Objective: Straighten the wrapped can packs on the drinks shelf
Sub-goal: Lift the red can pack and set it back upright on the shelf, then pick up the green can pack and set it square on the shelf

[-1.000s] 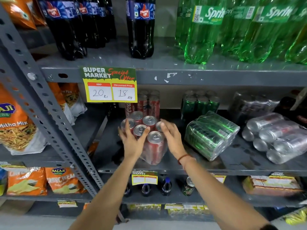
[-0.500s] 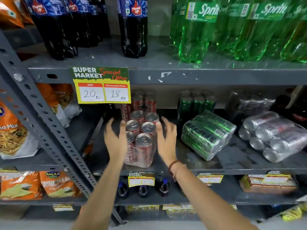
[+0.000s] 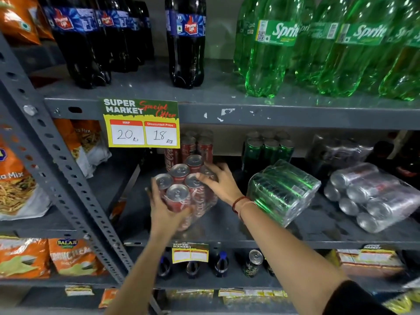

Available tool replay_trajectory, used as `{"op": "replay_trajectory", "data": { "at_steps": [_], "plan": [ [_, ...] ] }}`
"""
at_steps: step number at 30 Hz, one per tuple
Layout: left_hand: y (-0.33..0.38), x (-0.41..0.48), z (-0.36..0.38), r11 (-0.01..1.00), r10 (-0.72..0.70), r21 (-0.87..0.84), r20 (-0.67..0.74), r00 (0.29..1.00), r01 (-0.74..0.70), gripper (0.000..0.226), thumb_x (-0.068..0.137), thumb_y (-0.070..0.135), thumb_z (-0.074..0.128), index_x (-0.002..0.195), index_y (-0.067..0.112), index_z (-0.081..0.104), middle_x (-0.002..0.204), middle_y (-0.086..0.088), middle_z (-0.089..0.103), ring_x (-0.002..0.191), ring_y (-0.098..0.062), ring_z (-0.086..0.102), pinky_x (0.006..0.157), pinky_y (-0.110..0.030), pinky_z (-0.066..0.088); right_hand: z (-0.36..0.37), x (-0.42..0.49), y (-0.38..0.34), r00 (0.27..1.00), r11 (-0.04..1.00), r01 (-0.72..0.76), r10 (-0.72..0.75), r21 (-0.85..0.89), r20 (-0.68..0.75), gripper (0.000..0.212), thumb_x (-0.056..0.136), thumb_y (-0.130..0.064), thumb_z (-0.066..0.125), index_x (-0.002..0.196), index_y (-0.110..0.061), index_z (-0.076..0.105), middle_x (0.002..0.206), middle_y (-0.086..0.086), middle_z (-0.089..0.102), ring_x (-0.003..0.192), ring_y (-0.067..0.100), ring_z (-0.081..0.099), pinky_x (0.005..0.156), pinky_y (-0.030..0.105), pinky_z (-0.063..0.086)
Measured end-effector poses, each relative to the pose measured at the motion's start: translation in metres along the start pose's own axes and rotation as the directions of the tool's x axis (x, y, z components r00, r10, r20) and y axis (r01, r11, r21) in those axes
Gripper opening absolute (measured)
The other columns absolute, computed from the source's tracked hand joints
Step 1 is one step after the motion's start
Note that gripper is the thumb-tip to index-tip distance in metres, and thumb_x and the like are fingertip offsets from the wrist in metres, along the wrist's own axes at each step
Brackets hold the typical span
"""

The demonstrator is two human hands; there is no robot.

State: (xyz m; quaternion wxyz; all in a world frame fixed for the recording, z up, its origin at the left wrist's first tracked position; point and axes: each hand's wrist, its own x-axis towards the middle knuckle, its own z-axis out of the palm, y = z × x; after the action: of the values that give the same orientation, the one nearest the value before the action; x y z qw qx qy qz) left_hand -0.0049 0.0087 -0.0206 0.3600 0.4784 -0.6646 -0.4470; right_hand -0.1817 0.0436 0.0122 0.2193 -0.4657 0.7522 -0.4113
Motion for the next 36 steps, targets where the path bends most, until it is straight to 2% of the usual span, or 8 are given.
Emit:
{"op": "replay_trajectory", "data": {
  "at_steps": [4, 12, 17, 21, 26, 30, 33, 36],
  "plan": [
    [-0.002, 0.038, -0.043, 0.999, -0.02, 0.045, 0.283, 0.959, 0.007, 0.132, 0.049, 0.033, 0.09, 0.147, 0.043, 0.003, 0.146, -0.004, 0.044, 0.131, -0.023, 0.045, 0.111, -0.05, 0.032, 0.018, -0.026, 0.006, 1.0, 0.999, 0.016, -0.017, -0.031, -0.025, 0.072, 0.078, -0.054, 0.067, 0.14, -0.029, 0.04, 0.148, 0.011, 0.033, 0.132, 0.032, 0.043, 0.111, 0.04, 0.035],
    [0.005, 0.068, -0.064, 0.991, 0.022, 0.105, 0.48, 0.877, -0.083, 0.111, 0.064, 0.004, 0.082, 0.148, 0.033, 0.016, 0.154, 0.009, 0.021, 0.137, -0.015, 0.032, 0.112, -0.046, 0.032, 0.055, -0.058, 0.0, 0.964, 0.979, -0.026, -0.029, -0.201, -0.265, 0.063, 0.088, -0.049, 0.056, 0.143, -0.028, 0.033, 0.148, 0.013, 0.03, 0.112, 0.038, 0.057, 0.093, 0.043, 0.046],
    [-0.003, 0.068, -0.059, 0.953, 0.049, 0.254, 0.404, 0.913, -0.163, 0.117, 0.062, 0.02, 0.087, 0.148, 0.042, 0.01, 0.152, -0.002, 0.035, 0.138, -0.025, 0.036, 0.11, -0.052, 0.033, 0.037, -0.06, 0.002, 0.98, 0.985, 0.051, -0.081, -0.166, -0.18, 0.069, 0.085, -0.055, 0.057, 0.143, -0.028, 0.032, 0.139, 0.01, 0.035, 0.114, 0.036, 0.055, 0.094, 0.043, 0.048],
    [0.023, 0.042, -0.031, 0.838, -0.006, 0.538, 0.184, 0.983, -0.095, 0.115, 0.066, 0.031, 0.082, 0.15, 0.033, 0.004, 0.159, -0.017, 0.007, 0.146, -0.036, -0.001, 0.114, -0.059, 0.016, -0.007, -0.063, 0.011, 0.974, 0.996, 0.094, -0.089, 0.01, -0.21, 0.074, 0.084, -0.05, 0.06, 0.146, -0.025, 0.028, 0.141, 0.011, 0.036, 0.123, 0.03, 0.05, 0.101, 0.041, 0.043],
    [0.084, -0.011, 0.042, 0.863, 0.423, 0.271, 0.072, 0.903, -0.426, 0.074, 0.078, 0.02, 0.073, 0.142, 0.012, 0.037, 0.148, -0.015, 0.036, 0.137, -0.03, 0.034, 0.111, -0.031, 0.022, -0.092, -0.055, 0.044, 0.854, 0.994, 0.094, -0.107, -0.05, -0.51, 0.053, 0.086, -0.038, 0.063, 0.131, -0.011, 0.051, 0.124, 0.015, 0.049, 0.115, 0.029, 0.052, 0.099, 0.028, 0.039],
    [0.097, -0.027, 0.12, 0.997, 0.052, 0.033, 0.432, 0.901, -0.073, 0.101, 0.075, 0.048, 0.071, 0.151, 0.024, 0.008, 0.158, -0.008, 0.019, 0.142, -0.028, 0.026, 0.113, -0.047, 0.028, -0.159, -0.045, 0.087, 0.874, 0.978, -0.146, 0.056, -0.151, -0.482, 0.069, 0.08, -0.055, 0.063, 0.134, -0.015, 0.047, 0.132, 0.019, 0.046, 0.126, 0.036, 0.04, 0.105, 0.042, 0.035],
    [0.1, -0.034, 0.167, 0.932, -0.286, -0.012, 0.592, 0.754, 0.363, 0.132, 0.058, 0.066, 0.074, 0.143, 0.04, -0.023, 0.161, -0.004, -0.001, 0.144, -0.03, 0.019, 0.105, -0.058, 0.035, -0.194, -0.043, 0.117, 0.935, 0.945, -0.28, 0.23, -0.168, -0.269, 0.091, 0.071, -0.067, 0.064, 0.145, -0.023, 0.032, 0.15, 0.018, 0.031, 0.141, 0.035, 0.024, 0.112, 0.044, 0.026],
    [0.104, -0.037, 0.196, 0.874, -0.381, -0.01, 0.608, 0.697, 0.486, 0.154, 0.035, 0.074, 0.079, 0.136, 0.042, -0.034, 0.161, -0.005, -0.003, 0.143, -0.031, 0.02, 0.096, -0.056, 0.044, -0.213, -0.041, 0.137, 0.943, 0.93, -0.332, 0.329, -0.157, -0.051, 0.1, 0.067, -0.068, 0.065, 0.149, -0.029, 0.022, 0.156, 0.01, 0.025, 0.145, 0.029, 0.02, 0.116, 0.042, 0.023]
  ]
}}
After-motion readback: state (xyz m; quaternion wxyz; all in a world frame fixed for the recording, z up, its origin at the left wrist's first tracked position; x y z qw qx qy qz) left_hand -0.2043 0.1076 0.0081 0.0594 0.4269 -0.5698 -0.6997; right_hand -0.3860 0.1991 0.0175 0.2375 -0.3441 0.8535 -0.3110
